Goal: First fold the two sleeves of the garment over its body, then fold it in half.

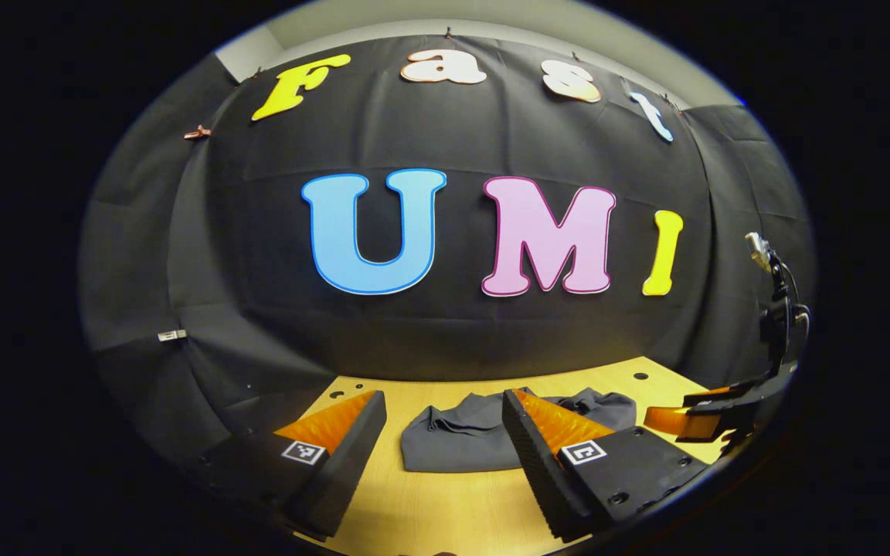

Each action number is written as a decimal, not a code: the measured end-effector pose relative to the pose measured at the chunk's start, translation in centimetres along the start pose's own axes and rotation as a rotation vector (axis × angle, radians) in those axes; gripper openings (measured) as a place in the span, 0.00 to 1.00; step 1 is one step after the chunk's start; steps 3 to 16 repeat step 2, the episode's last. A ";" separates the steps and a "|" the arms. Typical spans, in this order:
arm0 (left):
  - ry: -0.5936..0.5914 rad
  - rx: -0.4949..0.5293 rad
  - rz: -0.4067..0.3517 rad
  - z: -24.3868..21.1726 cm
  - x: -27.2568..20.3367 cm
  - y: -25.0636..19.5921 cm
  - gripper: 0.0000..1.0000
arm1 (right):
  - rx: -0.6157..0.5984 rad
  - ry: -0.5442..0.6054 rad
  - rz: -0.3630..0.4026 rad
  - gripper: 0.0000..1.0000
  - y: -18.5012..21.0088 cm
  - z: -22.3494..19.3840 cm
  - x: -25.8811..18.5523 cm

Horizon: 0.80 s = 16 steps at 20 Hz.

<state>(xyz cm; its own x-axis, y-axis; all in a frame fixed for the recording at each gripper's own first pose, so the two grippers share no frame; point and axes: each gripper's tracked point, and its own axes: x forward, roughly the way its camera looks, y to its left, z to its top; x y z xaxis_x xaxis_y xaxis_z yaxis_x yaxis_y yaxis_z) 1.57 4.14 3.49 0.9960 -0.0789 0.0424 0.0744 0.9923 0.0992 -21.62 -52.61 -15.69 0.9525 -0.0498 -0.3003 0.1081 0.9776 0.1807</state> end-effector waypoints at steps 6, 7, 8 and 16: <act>0.012 -0.003 -0.021 -0.8 -1.0 -0.2 0.95 | -0.012 0.002 -0.008 0.99 0.0 -0.9 -1.1; 0.012 -0.003 -0.021 -0.8 -1.0 -0.2 0.95 | -0.012 0.002 -0.008 0.99 0.0 -0.9 -1.1; 0.012 -0.003 -0.021 -0.8 -1.0 -0.2 0.95 | -0.012 0.002 -0.008 0.99 0.0 -0.9 -1.1; 0.012 -0.003 -0.021 -0.8 -1.0 -0.2 0.95 | -0.012 0.002 -0.008 0.99 0.0 -0.9 -1.1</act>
